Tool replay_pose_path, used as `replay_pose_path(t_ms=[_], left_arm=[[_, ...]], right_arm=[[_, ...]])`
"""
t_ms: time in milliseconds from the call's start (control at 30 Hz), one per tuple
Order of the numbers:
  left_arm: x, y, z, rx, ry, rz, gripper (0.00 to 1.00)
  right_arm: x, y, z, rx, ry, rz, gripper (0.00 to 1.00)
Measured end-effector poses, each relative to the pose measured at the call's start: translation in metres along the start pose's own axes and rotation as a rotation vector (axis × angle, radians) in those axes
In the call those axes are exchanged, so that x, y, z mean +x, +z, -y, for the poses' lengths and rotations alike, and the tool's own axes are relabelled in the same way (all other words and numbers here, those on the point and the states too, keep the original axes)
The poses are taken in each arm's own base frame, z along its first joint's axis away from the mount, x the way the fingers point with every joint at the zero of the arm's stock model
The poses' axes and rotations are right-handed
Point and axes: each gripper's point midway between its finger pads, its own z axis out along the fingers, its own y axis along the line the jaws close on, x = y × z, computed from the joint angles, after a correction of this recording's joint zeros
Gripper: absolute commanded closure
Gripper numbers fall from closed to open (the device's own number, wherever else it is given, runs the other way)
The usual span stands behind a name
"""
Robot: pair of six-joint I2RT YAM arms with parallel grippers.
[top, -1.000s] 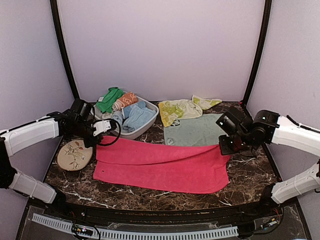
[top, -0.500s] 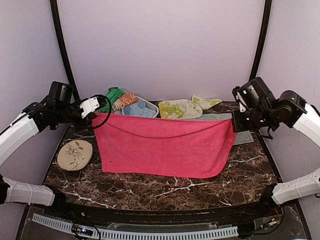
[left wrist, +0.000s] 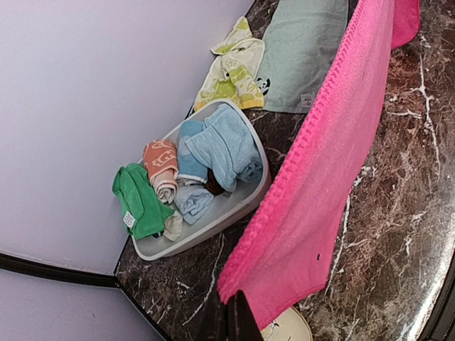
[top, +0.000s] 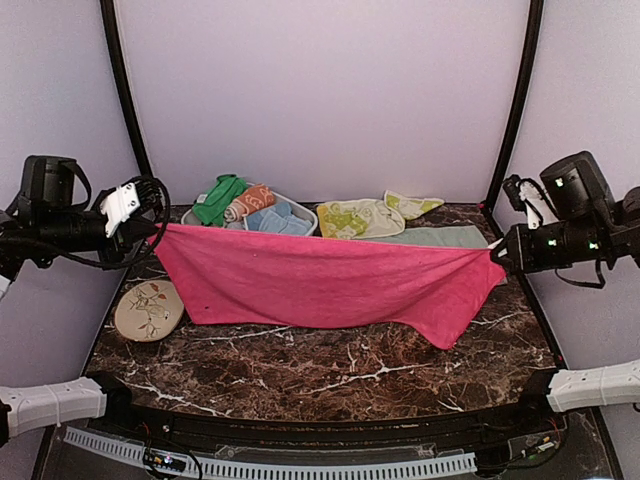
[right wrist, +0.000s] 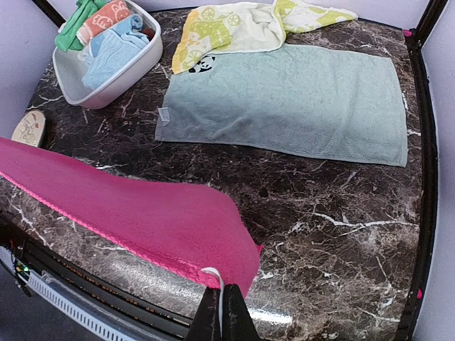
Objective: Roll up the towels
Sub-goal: Flatten out the towel at the center of the board.
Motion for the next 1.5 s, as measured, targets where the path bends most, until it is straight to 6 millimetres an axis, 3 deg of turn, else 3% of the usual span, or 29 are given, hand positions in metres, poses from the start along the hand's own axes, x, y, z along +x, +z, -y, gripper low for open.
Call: replay_pose_path(t_ms=[133, 233, 400, 500, 600, 767, 1000, 1267, 1500], left_arm=[[-0.016, -0.022, 0.002, 0.028, -0.018, 0.053, 1.0], [-0.017, -0.028, 0.009, 0.061, -0.031, 0.056, 1.0], [-0.004, -0.02, 0.022, 0.112, -0.046, 0.018, 1.0], [0.02, 0.003, 0.04, 0.164, -0.066, -0.046, 1.0], [0.047, 0.035, 0.051, 0.194, -0.081, -0.129, 1.0], [0.082, 0.094, 0.051, 0.167, -0.072, -0.241, 1.0], [0.112, 0.146, 0.036, 0.05, -0.014, -0.302, 1.0], [0.117, 0.182, 0.015, -0.049, 0.028, -0.309, 1.0], [0.121, 0.202, 0.008, -0.077, 0.061, -0.316, 1.0]], right_arm=[[-0.003, -0.016, -0.005, -0.041, 0.012, 0.001, 1.0], [-0.001, -0.018, -0.006, -0.048, 0.009, -0.018, 1.0], [0.013, 0.0, -0.004, -0.017, -0.013, -0.082, 1.0], [0.031, 0.03, 0.001, 0.039, -0.051, -0.163, 1.0], [0.037, 0.064, 0.004, 0.102, -0.085, -0.227, 1.0], [0.02, 0.116, 0.01, 0.172, -0.115, -0.247, 1.0], [0.004, 0.176, 0.026, 0.228, -0.144, -0.247, 1.0], [-0.01, 0.209, 0.046, 0.245, -0.14, -0.233, 1.0], [-0.017, 0.219, 0.052, 0.24, -0.141, -0.213, 1.0]])
